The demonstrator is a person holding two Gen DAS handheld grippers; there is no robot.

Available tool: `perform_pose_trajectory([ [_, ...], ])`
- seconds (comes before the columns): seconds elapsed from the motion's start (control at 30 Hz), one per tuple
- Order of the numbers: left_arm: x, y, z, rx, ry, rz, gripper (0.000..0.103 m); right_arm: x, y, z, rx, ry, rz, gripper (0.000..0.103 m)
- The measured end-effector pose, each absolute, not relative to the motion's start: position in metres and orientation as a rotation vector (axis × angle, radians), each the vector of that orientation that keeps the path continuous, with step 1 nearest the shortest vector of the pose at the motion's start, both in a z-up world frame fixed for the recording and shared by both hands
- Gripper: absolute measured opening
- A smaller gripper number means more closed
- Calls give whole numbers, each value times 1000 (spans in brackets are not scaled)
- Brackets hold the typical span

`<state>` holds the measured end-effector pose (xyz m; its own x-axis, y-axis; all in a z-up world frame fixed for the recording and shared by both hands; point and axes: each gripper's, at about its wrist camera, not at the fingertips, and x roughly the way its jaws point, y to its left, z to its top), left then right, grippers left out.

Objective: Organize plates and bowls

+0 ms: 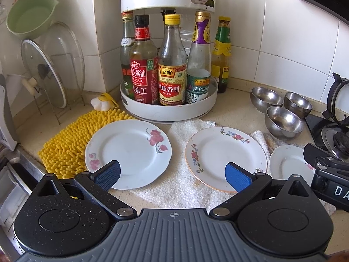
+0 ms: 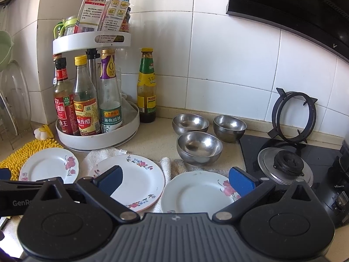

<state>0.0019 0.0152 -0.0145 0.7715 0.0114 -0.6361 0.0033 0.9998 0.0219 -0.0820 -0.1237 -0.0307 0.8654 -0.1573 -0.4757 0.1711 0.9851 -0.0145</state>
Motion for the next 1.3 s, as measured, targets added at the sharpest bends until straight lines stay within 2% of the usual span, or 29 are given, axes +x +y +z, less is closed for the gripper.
perform_pose_trajectory([
  [0.9,-3,8,-18,42,697,-28,103,-90,-125,-33,43,506,-195,103],
  [1.3,9,-27,-42,98,771,-106,103,-89,-175,-64,69,612,-271,103],
])
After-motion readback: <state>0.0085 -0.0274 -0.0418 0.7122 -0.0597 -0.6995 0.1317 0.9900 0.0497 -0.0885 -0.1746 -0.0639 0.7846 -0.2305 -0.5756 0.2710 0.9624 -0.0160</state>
